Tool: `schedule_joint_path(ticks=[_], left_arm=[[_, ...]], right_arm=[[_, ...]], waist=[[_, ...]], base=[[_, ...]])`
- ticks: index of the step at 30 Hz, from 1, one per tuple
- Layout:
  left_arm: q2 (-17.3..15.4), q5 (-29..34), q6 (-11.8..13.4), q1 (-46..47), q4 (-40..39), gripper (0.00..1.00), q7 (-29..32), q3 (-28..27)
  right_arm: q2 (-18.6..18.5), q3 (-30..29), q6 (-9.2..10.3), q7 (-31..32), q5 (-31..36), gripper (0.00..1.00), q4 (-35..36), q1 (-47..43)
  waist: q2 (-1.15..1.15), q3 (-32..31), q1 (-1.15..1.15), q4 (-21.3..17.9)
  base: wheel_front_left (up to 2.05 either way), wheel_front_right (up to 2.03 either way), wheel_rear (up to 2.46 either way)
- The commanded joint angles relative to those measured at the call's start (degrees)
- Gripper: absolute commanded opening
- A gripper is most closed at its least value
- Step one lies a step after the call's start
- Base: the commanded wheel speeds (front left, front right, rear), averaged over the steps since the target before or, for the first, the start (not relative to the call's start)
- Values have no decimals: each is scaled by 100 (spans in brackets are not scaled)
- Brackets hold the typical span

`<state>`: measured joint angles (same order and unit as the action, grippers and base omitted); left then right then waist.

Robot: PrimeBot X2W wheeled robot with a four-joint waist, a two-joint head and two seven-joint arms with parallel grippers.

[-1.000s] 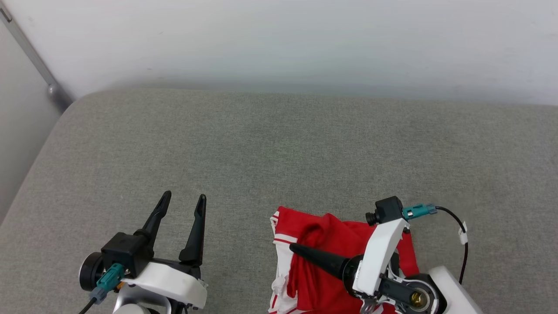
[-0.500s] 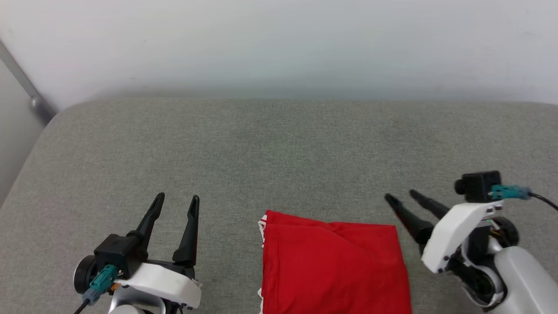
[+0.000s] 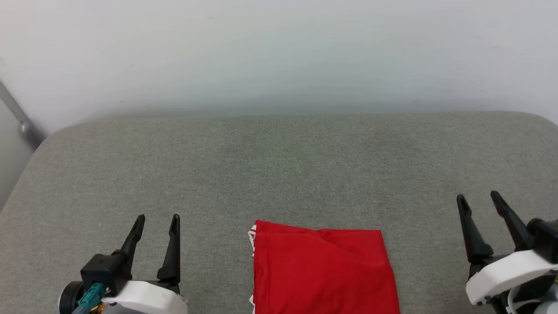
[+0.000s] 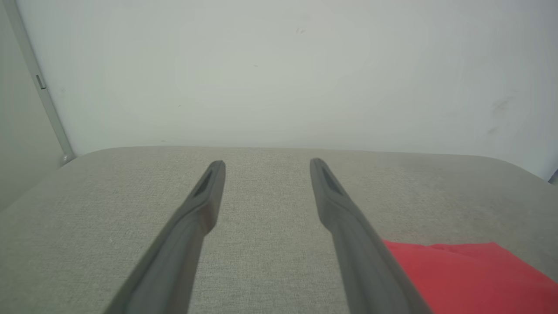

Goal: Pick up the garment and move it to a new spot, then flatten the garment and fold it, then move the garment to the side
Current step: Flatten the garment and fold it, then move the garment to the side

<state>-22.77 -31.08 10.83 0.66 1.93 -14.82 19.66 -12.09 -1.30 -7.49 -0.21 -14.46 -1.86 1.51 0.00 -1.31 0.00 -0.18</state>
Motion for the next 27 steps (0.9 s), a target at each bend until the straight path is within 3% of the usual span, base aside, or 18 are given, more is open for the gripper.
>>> schedule_joint_path(ticks=[1,9,20,27], left_arm=[[5,23,30,-65,9,100,-28,-24],[0,76,101,-309,26,100,-35,-65],[26,22,133,-382,4,100,-40,-117],[95,7,168,-328,-50,100,-44,-196]], right_arm=[[61,12,0,-37,40,100,70,-112],[415,-40,1,-50,281,100,718,-758],[568,-82,1,83,325,100,912,-878],[465,-693,1,931,-272,100,644,-943]], waist=[[0,-31,0,-20],[0,-135,0,-94],[0,-118,0,-195],[0,-86,0,-170]], base=[[0,0,0],[0,0,0],[0,0,0],[0,0,0]])
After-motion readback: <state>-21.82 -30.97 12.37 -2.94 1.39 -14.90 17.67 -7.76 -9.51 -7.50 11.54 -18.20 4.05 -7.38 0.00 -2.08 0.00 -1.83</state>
